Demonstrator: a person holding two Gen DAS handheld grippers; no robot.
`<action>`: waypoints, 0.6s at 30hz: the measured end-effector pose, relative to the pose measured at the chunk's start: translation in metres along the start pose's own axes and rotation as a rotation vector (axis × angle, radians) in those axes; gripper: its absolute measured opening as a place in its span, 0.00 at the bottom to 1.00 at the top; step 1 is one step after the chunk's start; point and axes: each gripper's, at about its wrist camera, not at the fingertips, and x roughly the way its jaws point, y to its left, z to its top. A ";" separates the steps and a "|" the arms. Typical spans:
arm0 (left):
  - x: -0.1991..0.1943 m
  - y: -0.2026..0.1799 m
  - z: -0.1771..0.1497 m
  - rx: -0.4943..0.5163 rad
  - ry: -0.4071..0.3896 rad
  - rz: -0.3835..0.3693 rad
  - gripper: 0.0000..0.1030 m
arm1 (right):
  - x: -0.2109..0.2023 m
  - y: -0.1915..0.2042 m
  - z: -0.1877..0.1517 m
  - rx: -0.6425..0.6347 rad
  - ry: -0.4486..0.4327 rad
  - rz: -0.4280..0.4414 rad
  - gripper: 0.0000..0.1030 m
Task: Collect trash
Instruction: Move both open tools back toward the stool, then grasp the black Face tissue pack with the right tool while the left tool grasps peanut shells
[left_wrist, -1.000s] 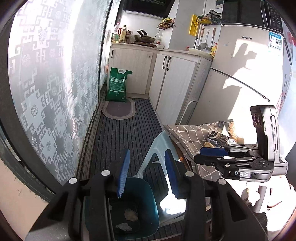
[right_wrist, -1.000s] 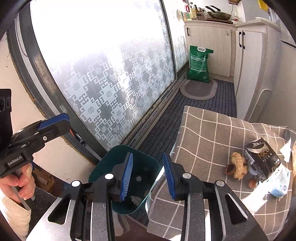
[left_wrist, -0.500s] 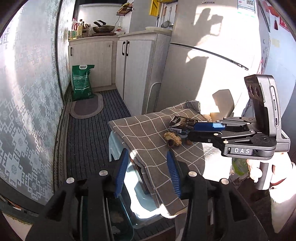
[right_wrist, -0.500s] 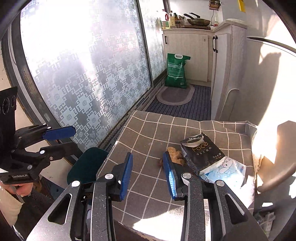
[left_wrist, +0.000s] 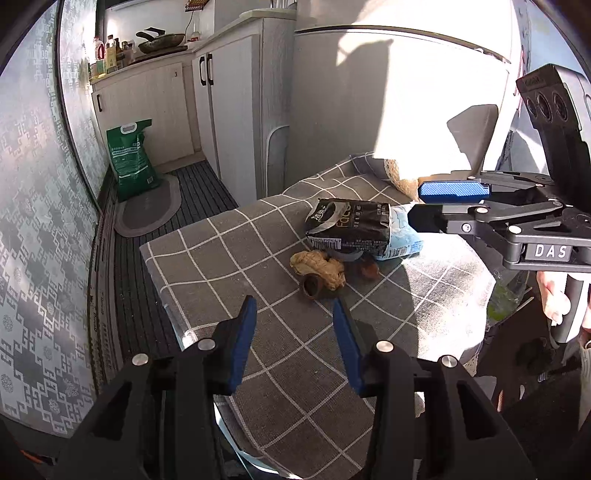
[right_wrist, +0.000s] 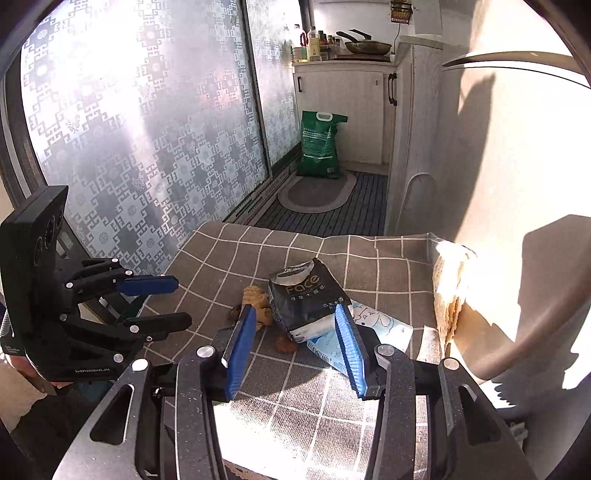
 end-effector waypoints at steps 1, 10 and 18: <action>0.006 -0.003 0.000 0.013 0.013 0.014 0.45 | 0.001 -0.002 0.000 0.000 -0.001 -0.002 0.46; 0.044 -0.019 0.001 0.091 0.057 0.069 0.45 | 0.013 -0.016 -0.008 0.002 0.016 -0.012 0.46; 0.054 -0.020 0.011 0.082 0.057 0.065 0.37 | 0.012 -0.021 -0.013 0.013 0.011 0.002 0.46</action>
